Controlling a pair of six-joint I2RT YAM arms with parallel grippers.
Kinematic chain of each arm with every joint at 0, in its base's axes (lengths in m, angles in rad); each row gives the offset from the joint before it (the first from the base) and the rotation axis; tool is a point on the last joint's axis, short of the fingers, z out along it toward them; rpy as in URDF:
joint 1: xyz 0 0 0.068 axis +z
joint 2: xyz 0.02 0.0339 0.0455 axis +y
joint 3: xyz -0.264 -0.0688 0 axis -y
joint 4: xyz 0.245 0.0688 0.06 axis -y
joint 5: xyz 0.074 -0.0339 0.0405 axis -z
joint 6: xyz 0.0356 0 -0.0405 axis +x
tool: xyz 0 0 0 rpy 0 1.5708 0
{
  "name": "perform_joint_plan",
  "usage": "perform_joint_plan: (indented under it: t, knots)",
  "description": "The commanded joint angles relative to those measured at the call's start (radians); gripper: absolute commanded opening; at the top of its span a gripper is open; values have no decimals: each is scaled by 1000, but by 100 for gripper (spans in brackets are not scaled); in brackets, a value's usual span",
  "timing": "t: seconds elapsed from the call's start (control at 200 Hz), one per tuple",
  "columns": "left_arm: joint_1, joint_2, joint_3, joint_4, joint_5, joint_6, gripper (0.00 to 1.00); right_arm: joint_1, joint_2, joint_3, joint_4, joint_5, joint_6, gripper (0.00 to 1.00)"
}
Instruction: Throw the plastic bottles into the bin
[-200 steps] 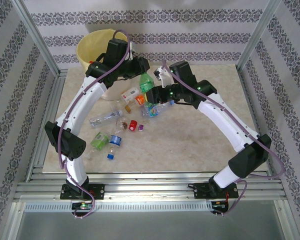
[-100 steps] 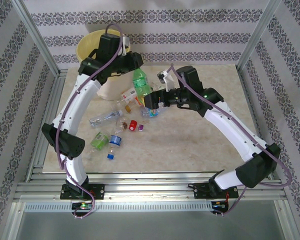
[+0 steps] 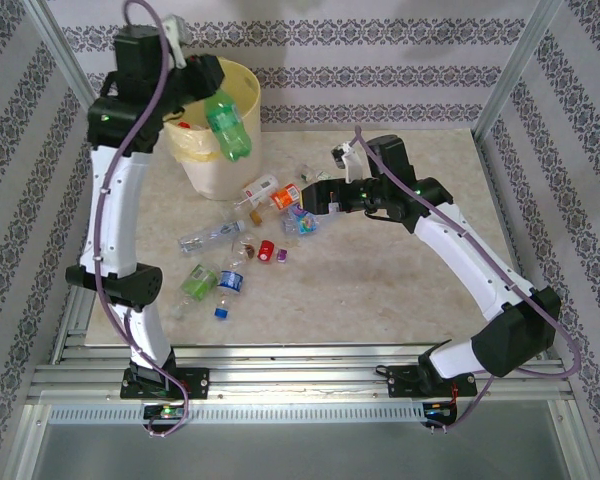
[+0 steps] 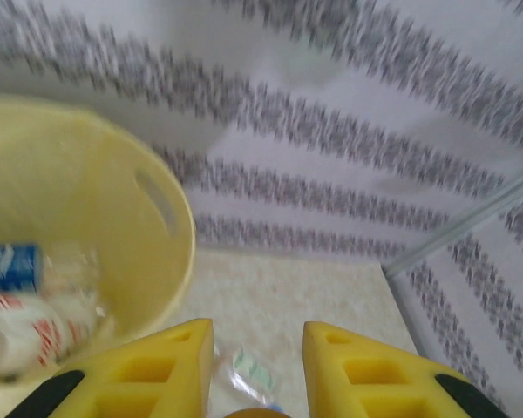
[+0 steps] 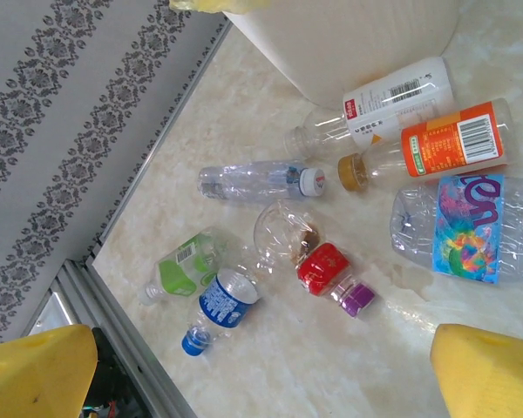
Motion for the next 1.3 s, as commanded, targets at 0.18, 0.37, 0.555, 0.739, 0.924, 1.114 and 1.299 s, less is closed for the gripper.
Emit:
perform_joint_plan:
  t: [0.18, 0.37, 0.555, 0.739, 0.924, 1.114, 1.299]
  knots:
    - [35, -91, 52, 264, -127, 229, 0, -25, -22, -7, -12, 15, 7, 98]
    - [32, -315, -307, 787, -169, 349, 0, -34, -14, -5, -11, 28, 2, 98]
    - [31, -464, -553, 1196, -182, 412, 0, -41, 6, 10, -3, 31, 1, 98]
    - [30, -478, -601, 1293, -167, 437, 0, -42, 36, 38, 1, 23, 1, 98]
    - [30, -440, -636, 1293, -196, 442, 0, -42, 67, 64, 6, 8, 10, 98]
    - [50, -336, -691, 1269, -225, 373, 0, -41, 85, 52, 6, 0, 32, 98]
    - [91, -183, -784, 1195, -112, 231, 57, -18, 105, 16, 10, -28, 64, 98]
